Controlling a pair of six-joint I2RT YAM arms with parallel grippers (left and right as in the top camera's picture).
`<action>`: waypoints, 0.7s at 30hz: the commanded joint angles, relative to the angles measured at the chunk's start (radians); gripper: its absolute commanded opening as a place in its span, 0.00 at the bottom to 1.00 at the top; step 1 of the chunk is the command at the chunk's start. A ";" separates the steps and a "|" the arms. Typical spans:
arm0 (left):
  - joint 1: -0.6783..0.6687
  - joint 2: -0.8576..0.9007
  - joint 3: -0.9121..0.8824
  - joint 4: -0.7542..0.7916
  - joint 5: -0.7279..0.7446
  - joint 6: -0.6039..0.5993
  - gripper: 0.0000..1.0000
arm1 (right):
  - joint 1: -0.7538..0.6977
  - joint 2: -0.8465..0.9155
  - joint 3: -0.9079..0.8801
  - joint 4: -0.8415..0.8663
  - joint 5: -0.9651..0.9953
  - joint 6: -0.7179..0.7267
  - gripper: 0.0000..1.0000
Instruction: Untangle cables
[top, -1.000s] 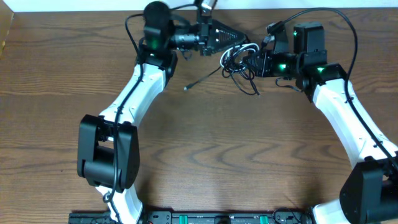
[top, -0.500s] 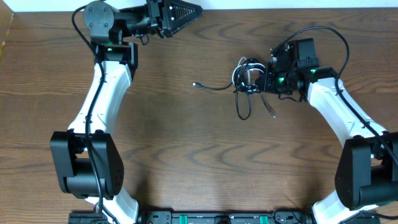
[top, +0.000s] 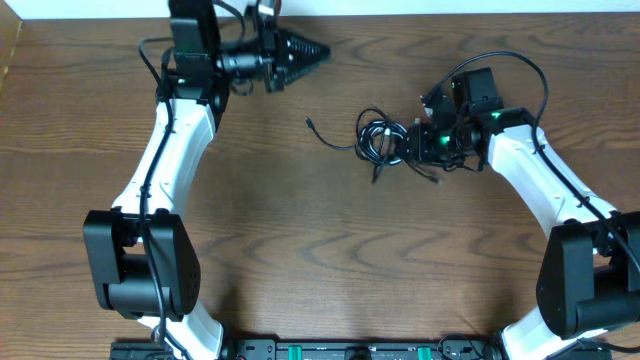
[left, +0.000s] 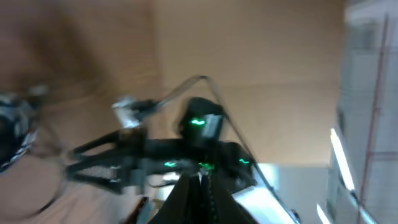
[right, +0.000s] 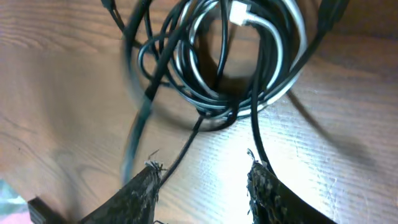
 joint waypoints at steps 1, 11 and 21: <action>0.000 -0.007 0.006 -0.225 -0.212 0.381 0.07 | -0.002 -0.028 0.059 -0.024 -0.005 -0.029 0.45; -0.151 -0.007 0.006 -0.629 -0.813 0.623 0.08 | -0.116 -0.037 0.198 -0.114 0.132 0.008 0.47; -0.378 0.016 0.006 -0.628 -1.022 0.639 0.46 | -0.230 -0.035 0.196 -0.145 0.136 -0.039 0.59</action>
